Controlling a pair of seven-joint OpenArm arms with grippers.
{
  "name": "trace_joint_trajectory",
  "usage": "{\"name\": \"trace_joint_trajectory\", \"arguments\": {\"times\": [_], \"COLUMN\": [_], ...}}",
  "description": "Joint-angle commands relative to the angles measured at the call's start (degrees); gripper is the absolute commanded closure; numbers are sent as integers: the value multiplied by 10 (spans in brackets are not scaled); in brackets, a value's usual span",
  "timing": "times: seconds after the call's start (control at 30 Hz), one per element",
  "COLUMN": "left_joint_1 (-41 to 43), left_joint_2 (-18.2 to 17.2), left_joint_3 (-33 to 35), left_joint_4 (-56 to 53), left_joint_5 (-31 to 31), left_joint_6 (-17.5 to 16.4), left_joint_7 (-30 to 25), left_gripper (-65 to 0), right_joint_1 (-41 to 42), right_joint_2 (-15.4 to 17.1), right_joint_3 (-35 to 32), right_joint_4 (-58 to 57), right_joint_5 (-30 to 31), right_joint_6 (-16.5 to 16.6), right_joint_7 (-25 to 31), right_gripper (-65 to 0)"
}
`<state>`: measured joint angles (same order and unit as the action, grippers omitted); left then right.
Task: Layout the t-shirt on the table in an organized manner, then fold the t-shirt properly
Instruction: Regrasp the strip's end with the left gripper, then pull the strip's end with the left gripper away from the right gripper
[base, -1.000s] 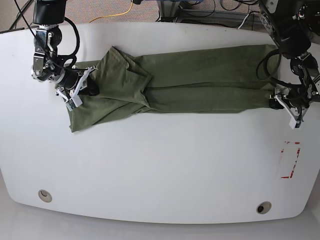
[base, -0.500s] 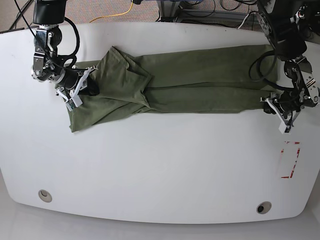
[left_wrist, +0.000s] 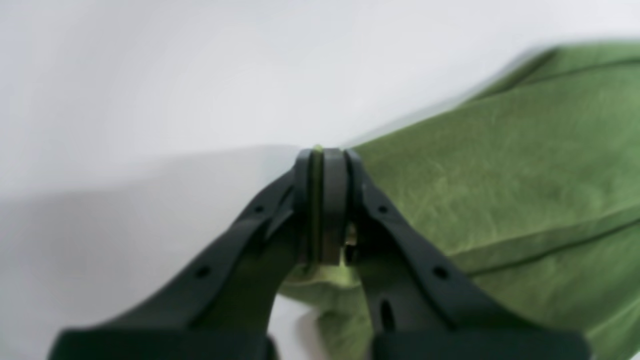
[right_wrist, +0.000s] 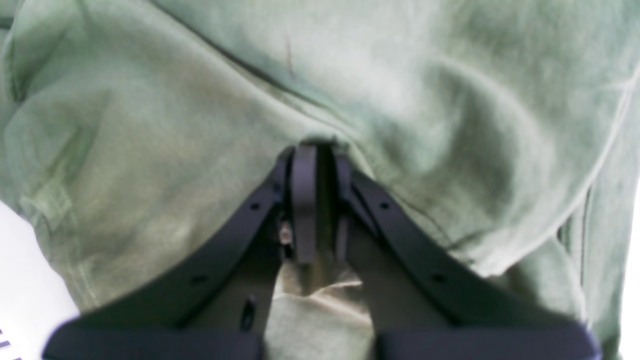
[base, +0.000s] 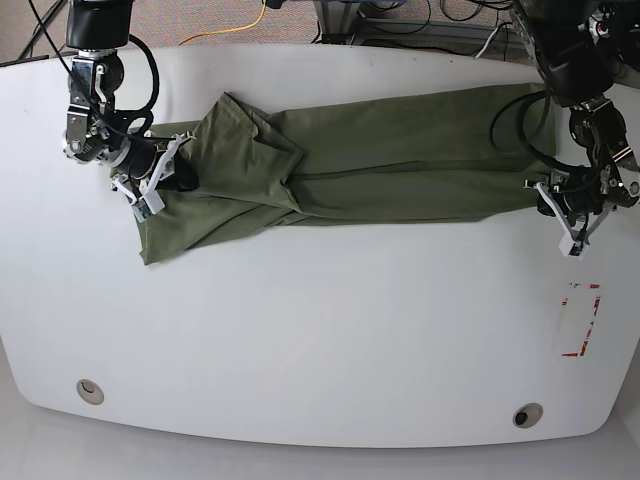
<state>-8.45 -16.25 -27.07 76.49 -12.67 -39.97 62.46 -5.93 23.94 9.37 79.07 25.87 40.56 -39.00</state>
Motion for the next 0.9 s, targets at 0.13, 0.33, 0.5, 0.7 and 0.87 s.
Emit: {"name": "trace_joint_trajectory", "arguments": {"times": [0.13, 0.33, 0.5, 0.7, 0.87], "left_joint_1": [12, 42, 73, 115, 146], "left_joint_2": [-11, -13, -13, -13, -13], "left_joint_3": [-2, -3, -3, -3, -6], "left_joint_4": [96, 163, 203, 247, 267], "left_joint_5": [-5, -5, -5, -5, -5], "left_joint_6": [0, 0, 0, 0, 0], "left_joint_7": [38, 57, 58, 58, 58], "left_gripper": [0, 0, 0, 0, 0], "right_joint_1": [-9, -4, -2, -2, -2], "right_joint_2": [3, 3, 3, 3, 3], "right_joint_3": [-4, -4, -4, -4, -4], "right_joint_4": [-6, -6, -6, -6, -6], "right_joint_5": [-44, -44, -44, -44, -44], "right_joint_6": [-6, -6, -6, -6, -6], "right_joint_7": [-61, -61, -61, -61, -61], "right_gripper": [-51, -51, -51, -51, -51]}}
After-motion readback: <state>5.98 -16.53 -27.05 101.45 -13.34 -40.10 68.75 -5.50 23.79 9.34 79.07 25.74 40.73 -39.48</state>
